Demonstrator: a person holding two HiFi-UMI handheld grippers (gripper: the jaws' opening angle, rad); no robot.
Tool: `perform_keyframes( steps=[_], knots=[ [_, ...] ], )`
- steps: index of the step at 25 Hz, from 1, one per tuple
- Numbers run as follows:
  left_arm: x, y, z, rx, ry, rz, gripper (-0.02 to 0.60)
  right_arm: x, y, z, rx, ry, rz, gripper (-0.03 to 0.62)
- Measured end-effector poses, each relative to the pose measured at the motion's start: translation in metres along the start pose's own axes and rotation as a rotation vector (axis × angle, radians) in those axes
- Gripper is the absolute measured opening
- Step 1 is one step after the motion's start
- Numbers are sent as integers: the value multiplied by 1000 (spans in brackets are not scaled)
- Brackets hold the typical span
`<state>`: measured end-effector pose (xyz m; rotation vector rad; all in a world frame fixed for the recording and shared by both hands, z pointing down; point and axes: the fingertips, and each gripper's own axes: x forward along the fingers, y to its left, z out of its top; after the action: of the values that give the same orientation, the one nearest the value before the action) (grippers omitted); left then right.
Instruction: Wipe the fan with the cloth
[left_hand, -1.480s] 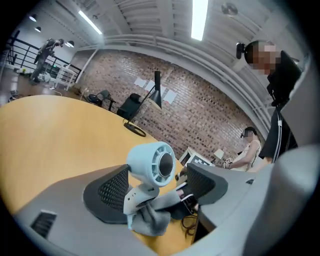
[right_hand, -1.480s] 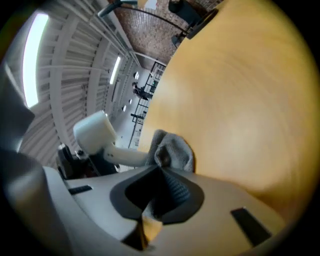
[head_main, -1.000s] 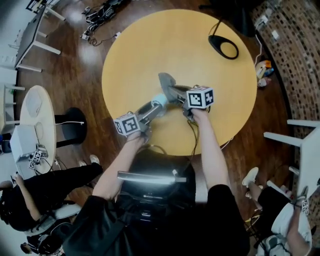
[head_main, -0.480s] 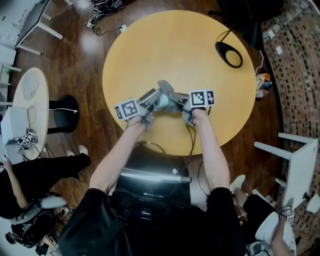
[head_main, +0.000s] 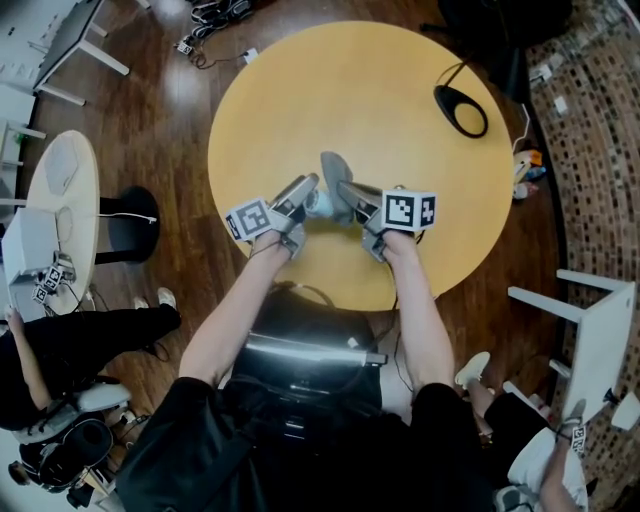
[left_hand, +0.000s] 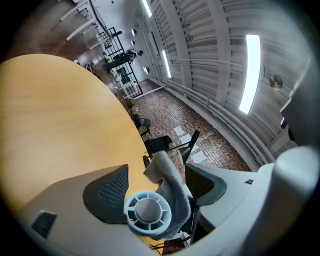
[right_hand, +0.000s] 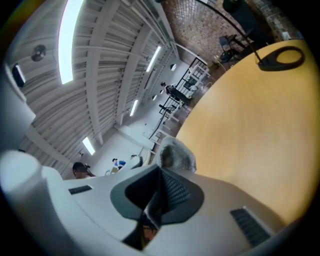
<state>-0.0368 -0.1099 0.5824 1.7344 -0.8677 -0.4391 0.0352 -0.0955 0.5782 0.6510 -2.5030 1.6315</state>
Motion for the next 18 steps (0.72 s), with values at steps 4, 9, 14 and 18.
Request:
perform_keyframes(
  steps=[4, 9, 14, 18],
  knots=[
    [1, -3, -12, -14, -5, 5, 339, 16, 6, -20, 8, 82, 25, 27],
    [-8, 5, -14, -18, 1, 55, 339, 17, -51, -31, 133, 42, -59, 28],
    [-29, 4, -23, -41, -46, 107, 337, 15, -62, -31, 88, 49, -86, 28],
    [-30, 6, -16, -85, -108, 127, 337, 20, -35, -19, 4, 83, -20, 28]
  ],
)
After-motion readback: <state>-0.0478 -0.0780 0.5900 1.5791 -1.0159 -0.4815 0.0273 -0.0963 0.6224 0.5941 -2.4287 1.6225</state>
